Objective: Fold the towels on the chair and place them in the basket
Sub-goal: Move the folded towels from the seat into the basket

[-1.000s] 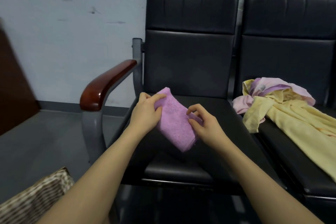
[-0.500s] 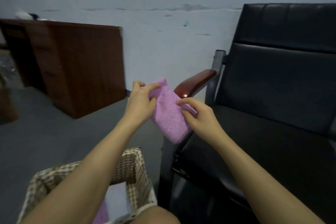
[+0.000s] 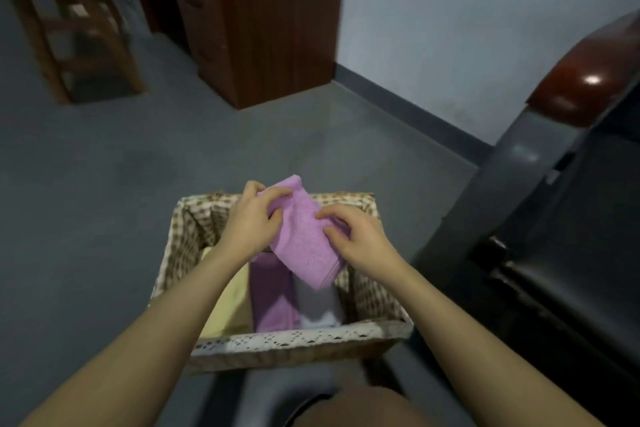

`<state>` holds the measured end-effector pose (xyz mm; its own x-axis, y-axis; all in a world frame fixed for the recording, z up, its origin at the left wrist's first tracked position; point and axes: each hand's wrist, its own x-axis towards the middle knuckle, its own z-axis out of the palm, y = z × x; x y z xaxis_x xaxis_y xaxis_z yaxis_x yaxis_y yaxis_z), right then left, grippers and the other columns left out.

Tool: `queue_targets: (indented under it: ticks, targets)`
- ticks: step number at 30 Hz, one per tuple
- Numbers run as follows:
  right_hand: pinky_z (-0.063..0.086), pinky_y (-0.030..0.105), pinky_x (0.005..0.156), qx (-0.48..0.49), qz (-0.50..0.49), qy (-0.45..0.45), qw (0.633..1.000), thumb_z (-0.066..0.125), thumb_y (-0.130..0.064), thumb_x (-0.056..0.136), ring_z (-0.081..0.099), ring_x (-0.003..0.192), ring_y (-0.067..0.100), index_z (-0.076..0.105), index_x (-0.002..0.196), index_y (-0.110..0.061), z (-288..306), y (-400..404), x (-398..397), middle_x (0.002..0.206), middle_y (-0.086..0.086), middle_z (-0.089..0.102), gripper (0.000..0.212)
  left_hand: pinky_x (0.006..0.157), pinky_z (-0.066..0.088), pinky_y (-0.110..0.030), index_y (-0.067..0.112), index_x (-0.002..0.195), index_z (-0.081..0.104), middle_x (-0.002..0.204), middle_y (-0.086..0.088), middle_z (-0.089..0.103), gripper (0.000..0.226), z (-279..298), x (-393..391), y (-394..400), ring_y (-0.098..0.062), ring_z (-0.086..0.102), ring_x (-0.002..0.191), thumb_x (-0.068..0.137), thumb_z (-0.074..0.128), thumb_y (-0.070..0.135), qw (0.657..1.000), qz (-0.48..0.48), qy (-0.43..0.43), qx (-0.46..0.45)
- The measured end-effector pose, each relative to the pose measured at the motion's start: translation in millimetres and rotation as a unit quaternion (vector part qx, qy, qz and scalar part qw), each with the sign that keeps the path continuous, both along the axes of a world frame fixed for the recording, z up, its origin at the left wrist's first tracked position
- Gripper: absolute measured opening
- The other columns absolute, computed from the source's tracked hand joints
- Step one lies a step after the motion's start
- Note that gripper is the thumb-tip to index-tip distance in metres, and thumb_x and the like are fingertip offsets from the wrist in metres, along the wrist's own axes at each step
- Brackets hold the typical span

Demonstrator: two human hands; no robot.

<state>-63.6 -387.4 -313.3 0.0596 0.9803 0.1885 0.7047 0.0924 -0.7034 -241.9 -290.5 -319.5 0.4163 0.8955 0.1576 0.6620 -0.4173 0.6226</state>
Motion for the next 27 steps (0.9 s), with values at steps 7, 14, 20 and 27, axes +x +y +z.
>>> queue_targets:
  ticks: [7,14,20,27]
  targets:
    - [0.039,0.02,0.082,-0.121,0.011,0.043,0.992,0.062,-0.009,0.089,0.055,0.095,0.012,0.066,0.111,-0.011,-86,12,-39,0.11,0.005,0.065,0.022,0.092,0.045,-0.042,0.026,0.12,0.065,0.104,-0.011,0.044,0.041,-98,-31,16,-0.031,0.053,0.097,0.081,0.052,0.024,0.991,-0.053,0.081,-0.096]
    - [0.048,0.035,0.09,-0.323,0.024,-0.073,0.943,0.058,-0.033,0.093,0.059,0.105,0.024,0.053,0.13,-0.024,-131,36,-46,0.113,0.007,0.064,0.039,0.109,0.018,-0.04,0.034,0.142,0.04,0.148,-0.01,0.021,0.049,-140,-27,27,-0.034,0.02,0.132,0.094,0.05,0.041,0.946,-0.13,0.293,-0.047]
    - [0.023,0.035,0.11,-0.24,0.101,-0.214,0.942,0.049,-0.041,0.097,0.029,0.141,0.018,0.037,0.146,-0.027,-145,65,-25,0.154,-0.005,0.033,0.052,0.115,0.009,-0.041,0.015,0.152,0.014,0.156,-0.014,0.016,0.075,-150,-14,13,-0.033,0.009,0.144,0.094,0.041,0.054,0.907,-0.147,0.39,-0.059]
    - [0.002,0.048,0.116,-0.319,0.17,-0.318,0.876,0.024,-0.046,0.103,0.003,0.148,0.015,0.012,0.153,-0.035,-162,81,-20,0.161,-0.013,0.006,0.053,0.115,-0.009,-0.047,0.021,0.153,-0.002,0.16,-0.006,-0.008,0.088,-163,-27,17,-0.028,-0.013,0.146,0.089,0.037,0.067,0.877,-0.177,0.436,-0.092]
